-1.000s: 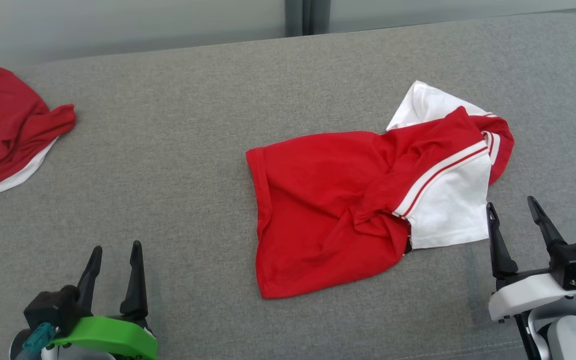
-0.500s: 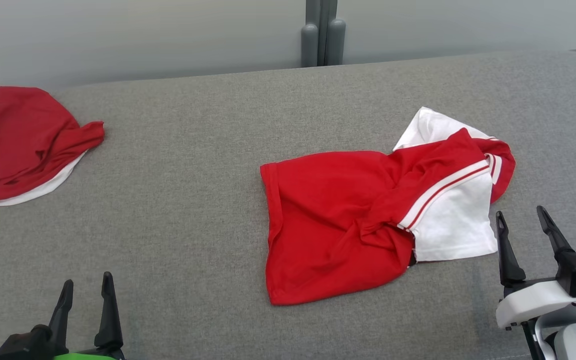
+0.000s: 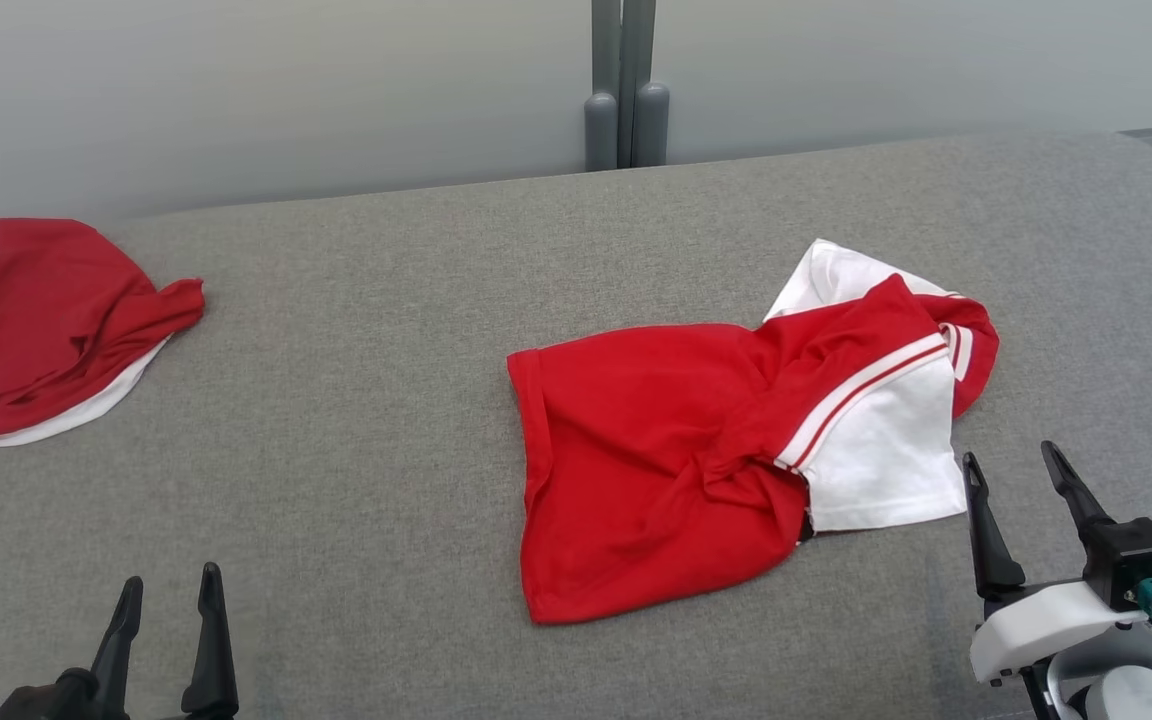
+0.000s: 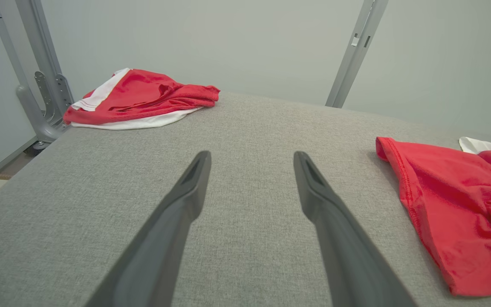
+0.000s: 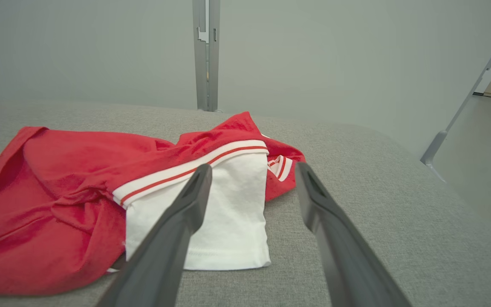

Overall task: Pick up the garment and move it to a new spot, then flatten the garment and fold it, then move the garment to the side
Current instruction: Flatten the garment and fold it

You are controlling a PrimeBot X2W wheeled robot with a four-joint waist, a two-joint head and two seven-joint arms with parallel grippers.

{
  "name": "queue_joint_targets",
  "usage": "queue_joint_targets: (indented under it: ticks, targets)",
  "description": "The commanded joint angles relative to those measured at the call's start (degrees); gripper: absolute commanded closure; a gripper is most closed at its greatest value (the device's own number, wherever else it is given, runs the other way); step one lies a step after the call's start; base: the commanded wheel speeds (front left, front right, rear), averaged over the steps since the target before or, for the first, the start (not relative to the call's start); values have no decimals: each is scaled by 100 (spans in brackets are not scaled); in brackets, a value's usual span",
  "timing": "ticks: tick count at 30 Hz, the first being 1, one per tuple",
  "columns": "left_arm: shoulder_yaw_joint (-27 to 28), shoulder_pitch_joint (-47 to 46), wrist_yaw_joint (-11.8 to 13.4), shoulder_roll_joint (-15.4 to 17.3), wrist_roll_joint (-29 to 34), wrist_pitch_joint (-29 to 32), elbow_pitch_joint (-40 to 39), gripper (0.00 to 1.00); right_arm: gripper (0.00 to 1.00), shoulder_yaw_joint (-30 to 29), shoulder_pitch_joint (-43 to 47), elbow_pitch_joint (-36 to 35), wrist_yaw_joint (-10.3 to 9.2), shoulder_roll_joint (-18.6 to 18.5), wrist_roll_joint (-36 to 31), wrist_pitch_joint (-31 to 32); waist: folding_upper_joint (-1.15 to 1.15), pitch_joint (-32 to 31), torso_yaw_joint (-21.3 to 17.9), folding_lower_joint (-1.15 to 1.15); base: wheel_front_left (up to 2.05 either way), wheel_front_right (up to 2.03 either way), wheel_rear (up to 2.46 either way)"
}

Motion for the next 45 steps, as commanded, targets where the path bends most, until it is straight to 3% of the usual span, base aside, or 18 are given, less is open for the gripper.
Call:
queue_joint_targets:
  ticks: [1, 30, 33, 37, 45]
  targets:
    - [20, -49, -26, -29, 52, -18, 20, 0, 0, 27, -36, 21, -4, -10, 60, -19, 0, -12, -36, 0, 0, 0, 0]
    - [-213, -49, -54, 38, -170, -18, 153, 0, 0, 266, -89, 92, -4, -96, 158, -19, 0, -63, -173, 0, 0, 0, 0]
    - [-392, -167, -54, 234, -318, 177, 176, 0, 0, 450, -235, 186, -4, -413, 334, -19, 0, -29, -179, 0, 0, 0, 0]
    - [-581, -261, -51, 449, -477, 1012, -108, 0, 0, 868, -502, 195, -4, -1032, 668, 398, 0, 22, -196, 0, 0, 0, 0]
    - [-1126, -321, 354, -29, -1137, 3007, -1437, 0, 0, 1575, -780, -5, -5, -2090, 1762, 2352, 0, 425, -241, 0, 0, 0, 0]
